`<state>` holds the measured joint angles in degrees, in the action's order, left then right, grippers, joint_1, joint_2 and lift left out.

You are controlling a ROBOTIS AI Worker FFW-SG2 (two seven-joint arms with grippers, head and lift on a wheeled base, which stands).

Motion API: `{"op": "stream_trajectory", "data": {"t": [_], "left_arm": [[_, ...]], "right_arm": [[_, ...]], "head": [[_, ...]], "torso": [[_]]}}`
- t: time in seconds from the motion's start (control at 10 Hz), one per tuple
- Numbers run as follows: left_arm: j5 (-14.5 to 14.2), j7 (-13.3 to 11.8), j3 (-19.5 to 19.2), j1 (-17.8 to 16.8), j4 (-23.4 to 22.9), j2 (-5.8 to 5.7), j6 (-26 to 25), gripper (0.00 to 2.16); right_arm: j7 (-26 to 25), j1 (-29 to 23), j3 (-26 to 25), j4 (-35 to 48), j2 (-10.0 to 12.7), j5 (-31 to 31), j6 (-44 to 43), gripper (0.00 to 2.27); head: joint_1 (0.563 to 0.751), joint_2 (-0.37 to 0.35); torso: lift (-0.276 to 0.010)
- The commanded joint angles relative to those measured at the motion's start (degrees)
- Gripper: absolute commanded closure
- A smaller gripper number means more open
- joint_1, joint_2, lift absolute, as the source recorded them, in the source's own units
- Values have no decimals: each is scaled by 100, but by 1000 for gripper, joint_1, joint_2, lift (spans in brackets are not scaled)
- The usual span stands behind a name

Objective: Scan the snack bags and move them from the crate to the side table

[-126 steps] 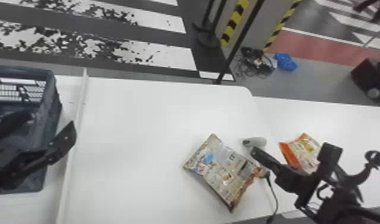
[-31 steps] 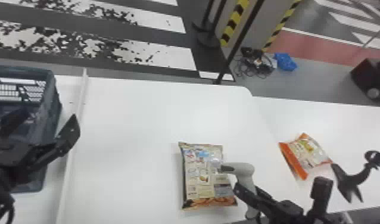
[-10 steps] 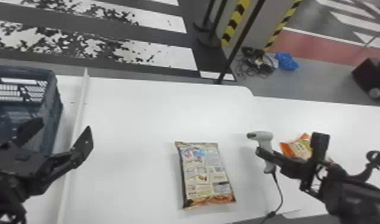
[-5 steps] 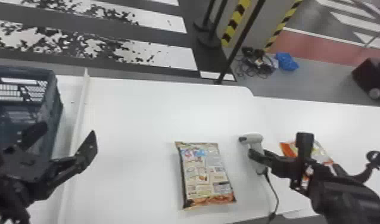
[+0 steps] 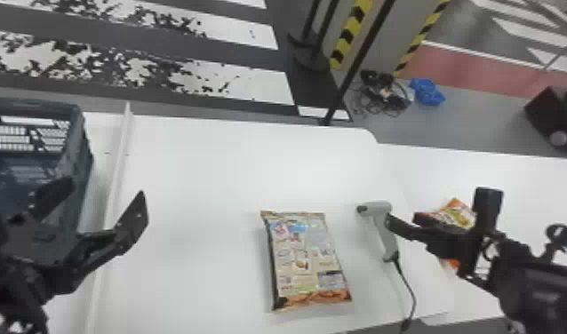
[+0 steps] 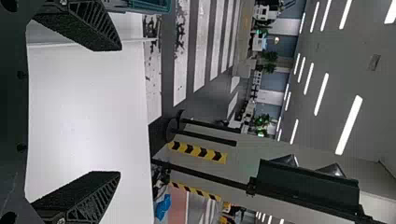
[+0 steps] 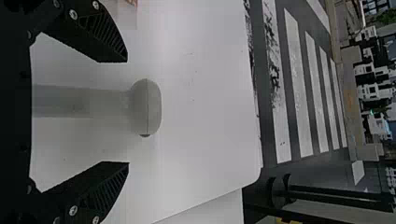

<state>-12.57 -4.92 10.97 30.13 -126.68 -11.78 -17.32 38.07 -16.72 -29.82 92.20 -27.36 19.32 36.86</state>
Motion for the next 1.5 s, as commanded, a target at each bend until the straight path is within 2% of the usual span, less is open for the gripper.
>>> {"op": "stream_trajectory", "data": {"t": [0.0, 0.1, 0.2, 0.4, 0.6, 1.1, 1.2, 1.3, 1.4], "left_arm": [[9, 0, -7, -34, 38, 0, -75, 36], [18, 0, 10, -60, 47, 0, -93, 36], [18, 0, 10, -78, 47, 0, -93, 36], [44, 0, 10, -78, 64, -9, -93, 36], [71, -9, -7, -69, 82, -35, -93, 36], [71, -9, -34, -25, 29, -53, -93, 36], [79, -18, -16, -43, 38, -44, -93, 36], [71, -18, -7, -51, 47, -35, -93, 36], [71, -18, -7, -60, 38, -35, -93, 36]], "right_arm": [[667, -41, -147, 554, -182, 283, 1092, 53], [1361, 82, -6, 659, -384, 353, 1813, 53], [1704, 205, 319, 633, -595, 371, 2217, 53], [2310, 547, 925, 9, -560, 353, 2287, 53], [2503, 776, 1523, -536, -534, 133, 1971, 53], [2556, 644, 2138, -747, -446, -122, 1391, 60], [2565, 644, 2296, -703, -384, -209, 1391, 336], [2547, 688, 2384, -685, -340, -341, 1426, 2064], [2556, 723, 2367, -641, -332, -368, 1426, 2240]], "head": [[695, -350], [695, -350], [695, -350], [695, -350], [695, -350], [695, -342], [695, -331], [695, -315], [695, -310]], "torso": [[-87], [-87], [-87], [-87], [-87], [-87], [-87], [-87], [-87]]}}
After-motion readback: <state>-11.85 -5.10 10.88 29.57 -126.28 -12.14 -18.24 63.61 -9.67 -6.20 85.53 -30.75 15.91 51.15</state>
